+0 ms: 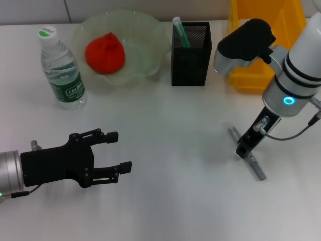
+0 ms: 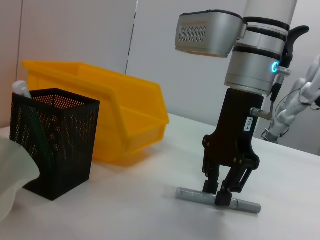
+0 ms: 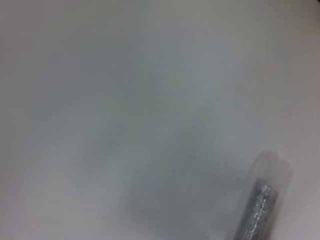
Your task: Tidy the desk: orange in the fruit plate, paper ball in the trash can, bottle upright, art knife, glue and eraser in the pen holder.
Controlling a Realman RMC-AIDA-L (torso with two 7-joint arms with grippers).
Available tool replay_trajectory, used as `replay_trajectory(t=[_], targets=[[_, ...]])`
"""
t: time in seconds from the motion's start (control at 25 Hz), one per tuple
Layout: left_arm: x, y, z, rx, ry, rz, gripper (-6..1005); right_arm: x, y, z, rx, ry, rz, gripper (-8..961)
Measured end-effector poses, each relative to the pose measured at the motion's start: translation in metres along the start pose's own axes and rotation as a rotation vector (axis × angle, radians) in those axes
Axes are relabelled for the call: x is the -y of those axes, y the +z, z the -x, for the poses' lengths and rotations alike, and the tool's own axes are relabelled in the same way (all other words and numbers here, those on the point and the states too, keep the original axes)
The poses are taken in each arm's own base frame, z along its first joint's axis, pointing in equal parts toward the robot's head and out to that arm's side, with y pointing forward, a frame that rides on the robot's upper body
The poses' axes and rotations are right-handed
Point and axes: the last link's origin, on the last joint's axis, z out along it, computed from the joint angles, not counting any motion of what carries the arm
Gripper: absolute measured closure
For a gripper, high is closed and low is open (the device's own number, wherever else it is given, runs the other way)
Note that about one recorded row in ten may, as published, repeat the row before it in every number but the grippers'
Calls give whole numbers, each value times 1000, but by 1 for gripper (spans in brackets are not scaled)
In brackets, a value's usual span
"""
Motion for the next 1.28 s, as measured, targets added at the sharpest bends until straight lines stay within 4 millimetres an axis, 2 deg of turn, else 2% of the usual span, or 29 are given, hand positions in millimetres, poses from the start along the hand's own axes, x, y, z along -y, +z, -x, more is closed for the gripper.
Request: replay_trajectory(t=[0.32,0.8,0.88,0.92,0.96,1.0,1.04,1.16,1.2,1.24,1.28], targets=[[0,0,0,1,2,-1,158,1,3,-1,-7,4,2,635],[1,-1,0,0,5,-2,157,-5,-1,4,18,-42,3,783],[0,0,0,0,5,-1,157,-10,-8,7,87,-78,38,810],[0,0,0,0,5,0,157,-10,-18,10,185,-117,51,810],[0,0,0,0,5,0,157,-10,-18,10,185,-117,51,809],[0,0,1,1,5,0,157,-10,-29,12,303,-162,67,809],[0,0,1,1,5,0,157,-10,-29,12,303,-162,67,810],[-1,0,1,2,5,1,157,-11,-48,16,513,-224,111,812],[-1,0,1,2,5,1,157,-11,-48,16,513,-224,111,813],[-1,0,1,2,6,1,157,-11,-60,17,639,-247,141,813],[-1,0,1,2,6,1,157,-11,-60,17,639,-247,141,814]])
